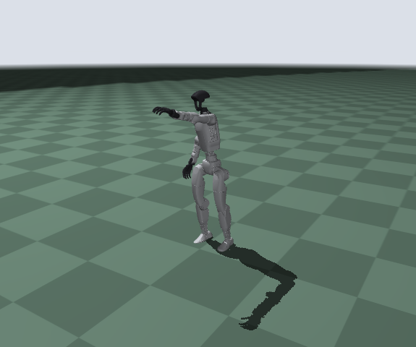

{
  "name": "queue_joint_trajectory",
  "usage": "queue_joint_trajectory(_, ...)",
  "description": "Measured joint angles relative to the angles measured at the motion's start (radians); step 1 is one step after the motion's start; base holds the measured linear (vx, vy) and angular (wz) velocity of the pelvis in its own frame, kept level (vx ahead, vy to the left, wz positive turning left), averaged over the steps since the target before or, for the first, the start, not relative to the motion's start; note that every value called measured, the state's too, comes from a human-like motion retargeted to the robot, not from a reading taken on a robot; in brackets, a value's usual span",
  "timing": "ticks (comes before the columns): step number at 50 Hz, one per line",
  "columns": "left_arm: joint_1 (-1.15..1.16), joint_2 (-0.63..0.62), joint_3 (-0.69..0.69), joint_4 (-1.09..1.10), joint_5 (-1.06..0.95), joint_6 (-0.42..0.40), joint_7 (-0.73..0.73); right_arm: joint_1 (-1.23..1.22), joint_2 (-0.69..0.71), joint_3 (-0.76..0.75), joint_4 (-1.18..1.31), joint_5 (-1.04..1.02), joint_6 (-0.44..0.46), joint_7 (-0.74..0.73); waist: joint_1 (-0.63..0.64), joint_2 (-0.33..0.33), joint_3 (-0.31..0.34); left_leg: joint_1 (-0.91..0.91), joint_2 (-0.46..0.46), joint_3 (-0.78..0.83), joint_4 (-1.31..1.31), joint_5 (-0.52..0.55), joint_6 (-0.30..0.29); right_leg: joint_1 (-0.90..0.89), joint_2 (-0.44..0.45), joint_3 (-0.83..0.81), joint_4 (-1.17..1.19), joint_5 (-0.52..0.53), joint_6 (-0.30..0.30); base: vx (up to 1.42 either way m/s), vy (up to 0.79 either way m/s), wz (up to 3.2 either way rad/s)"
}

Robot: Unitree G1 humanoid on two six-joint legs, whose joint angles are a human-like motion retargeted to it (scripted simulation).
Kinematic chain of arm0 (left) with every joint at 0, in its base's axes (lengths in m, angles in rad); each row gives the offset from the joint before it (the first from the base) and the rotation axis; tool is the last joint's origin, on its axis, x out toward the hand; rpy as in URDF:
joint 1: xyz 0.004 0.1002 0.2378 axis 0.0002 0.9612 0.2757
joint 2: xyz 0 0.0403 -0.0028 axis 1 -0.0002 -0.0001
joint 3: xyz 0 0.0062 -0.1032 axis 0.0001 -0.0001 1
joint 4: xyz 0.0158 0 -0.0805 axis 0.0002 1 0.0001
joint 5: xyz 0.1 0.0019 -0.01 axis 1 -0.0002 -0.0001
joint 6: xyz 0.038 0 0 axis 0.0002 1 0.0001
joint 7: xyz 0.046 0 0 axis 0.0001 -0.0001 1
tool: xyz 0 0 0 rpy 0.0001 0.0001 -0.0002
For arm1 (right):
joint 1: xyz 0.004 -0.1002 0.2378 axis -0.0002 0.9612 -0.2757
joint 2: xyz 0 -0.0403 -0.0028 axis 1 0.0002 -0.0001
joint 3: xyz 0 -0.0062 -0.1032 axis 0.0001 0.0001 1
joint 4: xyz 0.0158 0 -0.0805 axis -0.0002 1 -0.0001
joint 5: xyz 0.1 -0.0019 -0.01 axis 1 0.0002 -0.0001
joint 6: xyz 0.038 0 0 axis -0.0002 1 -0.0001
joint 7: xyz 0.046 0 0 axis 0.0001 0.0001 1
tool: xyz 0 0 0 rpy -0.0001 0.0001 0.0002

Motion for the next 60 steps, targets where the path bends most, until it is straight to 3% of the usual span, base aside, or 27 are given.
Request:
queue_joint_trajectory(11, 0.016, -0.038, -0.036, -0.025, 0.076, -0.011, -0.033, 0.027, 0.001, 0.006, 0.059, -0.011, 0.002, 0.042, 0.031, -0.007, 0.002, -0.007, -0.006, -0.034, -0.006, 0.005, -0.003, 0.003, -0.007, -0.032, 0.006, -0.003, 0.004, 0.00, 0.00, 0.06)
queue_joint_trajectory(18, 0.037, 0.009, -0.112, -0.123, 0.121, -0.033, -0.048, -0.007, -0.030, 0.024, -0.011, -0.008, -0.016, 0.035, 0.045, -0.016, 0.006, -0.017, -0.011, -0.054, -0.013, 0.016, -0.003, -0.002, -0.012, -0.053, 0.004, -0.002, 0.001, 0.00, 0.00, 0.00)
queue_joint_trajectory(25, 0.059, 0.114, -0.177, -0.336, 0.176, -0.064, -0.049, -0.022, -0.058, 0.018, -0.106, -0.009, -0.034, 0.033, 0.090, -0.030, 0.001, -0.025, -0.019, -0.080, -0.014, 0.020, 0.002, -0.007, -0.024, -0.085, 0.023, -0.012, 0.008, -0.01, 0.00, 0.16)
queue_joint_trajectory(33, 0.116, 0.261, -0.192, -0.727, 0.128, -0.101, -0.033, -0.021, -0.073, 0.046, -0.111, -0.003, -0.022, 0.025, 0.169, -0.046, -0.005, -0.024, -0.034, -0.162, -0.013, 0.028, -0.004, 0.054, -0.034, -0.162, -0.024, -0.011, 0.005, 0.01, 0.00, 0.52)
queue_joint_trajectory(45, 0.352, 0.454, -0.029, -1.206, 0.090, -0.143, -0.046, -0.008, -0.052, 0.101, -0.072, -0.051, 0.006, 0.097, 0.344, -0.104, -0.016, -0.026, -0.067, -0.297, -0.018, 0.033, 0.004, 0.095, -0.065, -0.300, 0.009, -0.050, -0.003, 0.01, 0.01, 0.60)
queue_joint_trajectory(51, 0.501, 0.497, 0.110, -1.317, 0.098, -0.140, -0.053, -0.035, -0.052, 0.111, -0.098, -0.072, 0.018, 0.106, 0.452, -0.137, 0.005, -0.057, -0.101, -0.356, 0.010, 0.017, 0.022, 0.129, -0.083, -0.377, -0.037, -0.044, 0.003, -0.02, 0.03, 0.65)
queue_joint_trajectory(60, 0.588, 0.510, 0.192, -1.370, 0.255, -0.145, -0.016, -0.168, -0.041, 0.234, -0.048, -0.108, -0.007, 0.068, 0.586, -0.190, -0.001, -0.093, -0.085, -0.283, 0.036, -0.014, 0.018, 0.149, -0.116, -0.519, -0.020, -0.076, 0.012, 0.05, 0.07, 0.84)
